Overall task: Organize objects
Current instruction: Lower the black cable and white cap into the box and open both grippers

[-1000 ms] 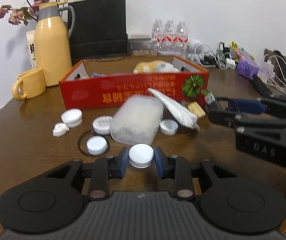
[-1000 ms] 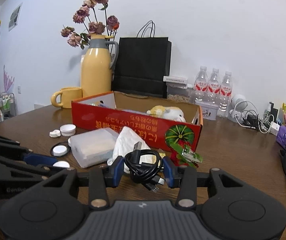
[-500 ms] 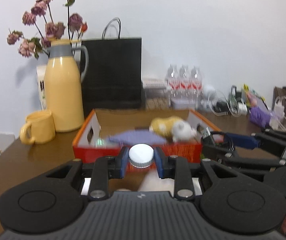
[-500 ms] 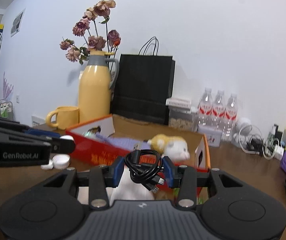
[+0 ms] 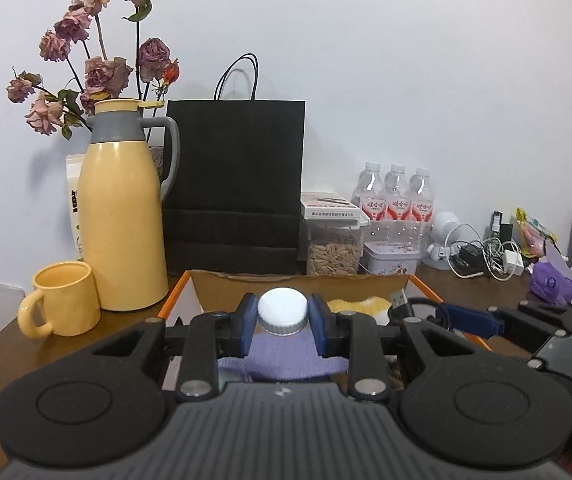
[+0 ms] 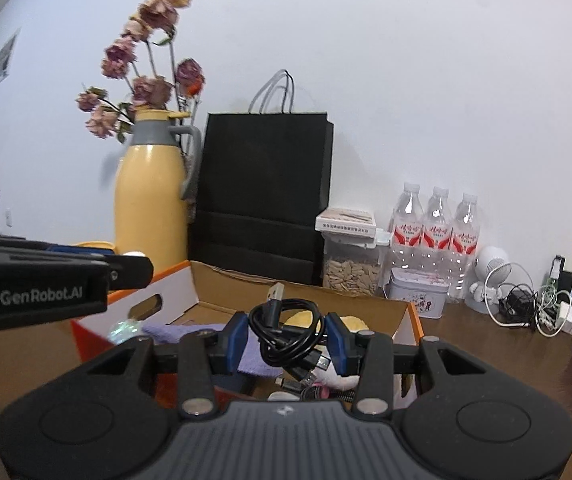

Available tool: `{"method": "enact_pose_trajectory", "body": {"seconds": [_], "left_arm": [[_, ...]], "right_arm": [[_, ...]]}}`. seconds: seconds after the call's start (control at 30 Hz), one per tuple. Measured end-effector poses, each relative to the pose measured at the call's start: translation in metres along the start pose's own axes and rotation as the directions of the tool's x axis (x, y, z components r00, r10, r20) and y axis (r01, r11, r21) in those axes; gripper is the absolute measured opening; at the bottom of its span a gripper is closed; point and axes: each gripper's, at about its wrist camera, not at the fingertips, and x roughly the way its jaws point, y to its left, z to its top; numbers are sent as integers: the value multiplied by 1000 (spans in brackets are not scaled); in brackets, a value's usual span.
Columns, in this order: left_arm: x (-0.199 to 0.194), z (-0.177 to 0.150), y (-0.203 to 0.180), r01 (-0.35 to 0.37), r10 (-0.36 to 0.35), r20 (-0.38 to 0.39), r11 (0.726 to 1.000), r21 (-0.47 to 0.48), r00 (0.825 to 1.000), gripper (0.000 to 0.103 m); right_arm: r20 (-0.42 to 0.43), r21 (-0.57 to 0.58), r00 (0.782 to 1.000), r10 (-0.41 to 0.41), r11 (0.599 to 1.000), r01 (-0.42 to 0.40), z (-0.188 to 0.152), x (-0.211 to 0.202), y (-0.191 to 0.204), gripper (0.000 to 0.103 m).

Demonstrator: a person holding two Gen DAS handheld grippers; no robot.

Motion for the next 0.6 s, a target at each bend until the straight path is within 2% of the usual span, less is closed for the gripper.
{"method": "enact_pose_trajectory", "body": {"seconds": [0.17, 0.27, 0.43, 0.6], "left_arm": [[25, 8, -1, -13, 13, 17, 1000, -14, 1000, 29], [40, 6, 2, -25, 25, -3, 1000, -12, 1000, 29], [61, -6, 6, -38, 38, -57, 999, 4, 998, 29], [63, -12, 6, -37, 39, -69, 999, 19, 997, 29]], "right_arm": [[-19, 63, 1000, -14, 998, 15, 4, 28, -10, 41], [-24, 87, 999, -22, 996, 24, 2, 42, -14, 41], [-68, 64, 998, -12, 998, 17, -8, 55, -12, 40], [-91, 58, 996, -9, 998, 14, -12, 57, -11, 40]]}}
